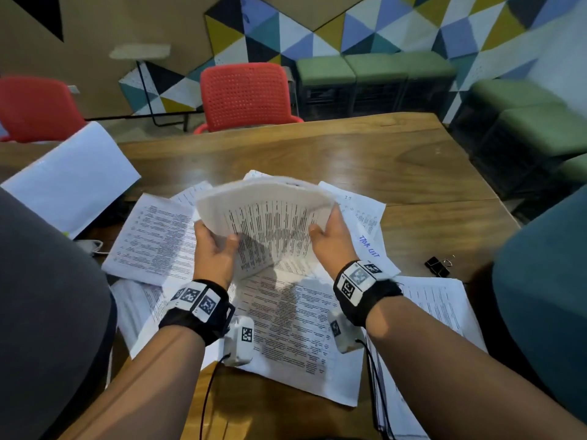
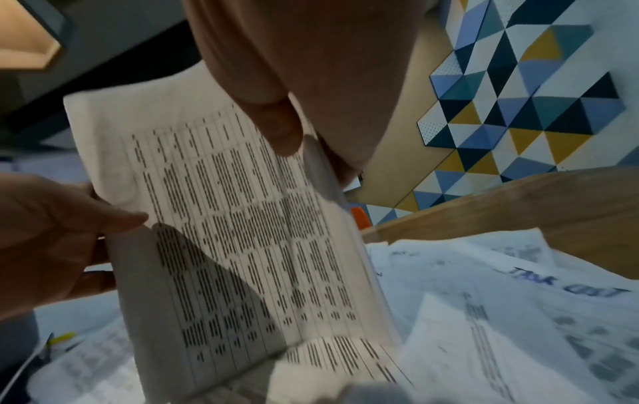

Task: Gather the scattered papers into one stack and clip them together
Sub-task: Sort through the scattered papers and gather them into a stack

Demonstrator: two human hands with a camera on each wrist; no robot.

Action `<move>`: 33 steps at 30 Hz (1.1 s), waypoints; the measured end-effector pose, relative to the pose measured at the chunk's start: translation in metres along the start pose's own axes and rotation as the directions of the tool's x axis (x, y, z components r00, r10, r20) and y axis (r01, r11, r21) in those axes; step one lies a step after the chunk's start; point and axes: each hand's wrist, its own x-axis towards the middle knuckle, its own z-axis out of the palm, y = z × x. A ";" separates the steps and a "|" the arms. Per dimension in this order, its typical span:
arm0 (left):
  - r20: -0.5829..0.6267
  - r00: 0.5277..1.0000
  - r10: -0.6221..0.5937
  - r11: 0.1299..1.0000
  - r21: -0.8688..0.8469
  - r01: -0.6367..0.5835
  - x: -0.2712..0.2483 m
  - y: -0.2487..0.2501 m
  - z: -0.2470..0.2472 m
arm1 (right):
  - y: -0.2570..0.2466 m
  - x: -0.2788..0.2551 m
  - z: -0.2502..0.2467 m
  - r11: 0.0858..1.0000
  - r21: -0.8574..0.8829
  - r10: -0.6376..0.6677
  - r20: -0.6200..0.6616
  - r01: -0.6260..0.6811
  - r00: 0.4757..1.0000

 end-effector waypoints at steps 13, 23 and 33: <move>0.212 0.968 0.131 0.935 0.297 -0.192 -0.014 0.027 0.062 | 0.023 -0.014 -0.074 0.952 -0.302 -0.078 -0.394 -0.049 0.916; 0.704 0.677 -0.217 0.693 0.600 -0.401 -0.086 -0.047 0.149 | 0.117 -0.090 -0.163 0.676 -0.608 0.158 -0.433 -0.416 0.888; 0.759 0.578 -0.298 0.643 0.608 -0.466 -0.126 -0.082 0.186 | 0.171 -0.126 -0.193 0.511 -0.722 0.229 -0.408 -0.466 0.884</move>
